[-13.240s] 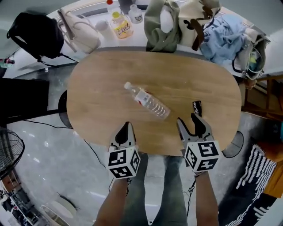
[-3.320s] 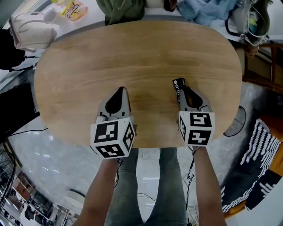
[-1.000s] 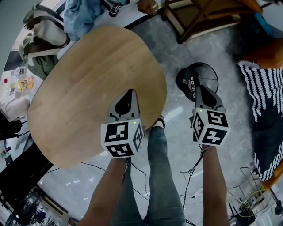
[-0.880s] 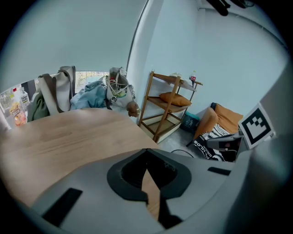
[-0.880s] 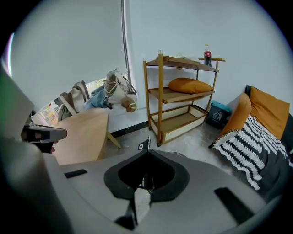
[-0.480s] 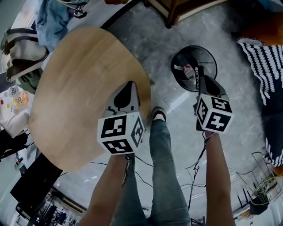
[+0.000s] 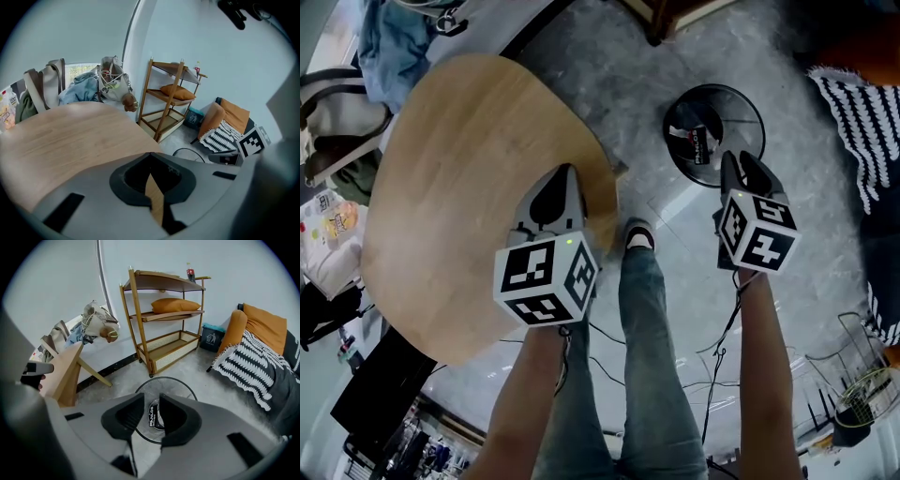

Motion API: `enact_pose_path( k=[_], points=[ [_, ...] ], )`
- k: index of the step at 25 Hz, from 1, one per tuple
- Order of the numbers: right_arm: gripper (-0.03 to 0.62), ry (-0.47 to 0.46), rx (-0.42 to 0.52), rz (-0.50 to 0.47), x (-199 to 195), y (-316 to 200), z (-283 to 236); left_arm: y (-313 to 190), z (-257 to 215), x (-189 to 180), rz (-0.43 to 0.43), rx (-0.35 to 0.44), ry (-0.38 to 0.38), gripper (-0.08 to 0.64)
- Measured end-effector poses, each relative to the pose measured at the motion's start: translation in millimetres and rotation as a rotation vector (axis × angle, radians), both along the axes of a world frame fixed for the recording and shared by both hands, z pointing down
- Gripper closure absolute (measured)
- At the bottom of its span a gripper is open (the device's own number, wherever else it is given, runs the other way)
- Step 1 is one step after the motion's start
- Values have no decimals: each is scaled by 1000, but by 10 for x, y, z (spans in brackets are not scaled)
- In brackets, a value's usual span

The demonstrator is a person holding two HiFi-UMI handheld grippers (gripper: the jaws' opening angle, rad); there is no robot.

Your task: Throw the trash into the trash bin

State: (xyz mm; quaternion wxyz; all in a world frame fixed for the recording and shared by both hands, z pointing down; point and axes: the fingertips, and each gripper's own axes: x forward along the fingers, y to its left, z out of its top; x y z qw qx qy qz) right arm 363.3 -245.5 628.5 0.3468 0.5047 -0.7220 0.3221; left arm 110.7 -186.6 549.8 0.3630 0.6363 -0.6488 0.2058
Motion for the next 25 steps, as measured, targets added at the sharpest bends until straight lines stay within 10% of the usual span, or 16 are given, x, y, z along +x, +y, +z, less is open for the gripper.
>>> enact_pose_path(
  k=[15, 25],
  points=[
    [486, -20, 35, 30, -128, 135, -481, 222, -410, -292, -29, 31, -17, 549],
    [485, -92, 141, 106, -369, 609, -2190, 512, -1968, -684, -7, 169, -27, 549]
  ],
)
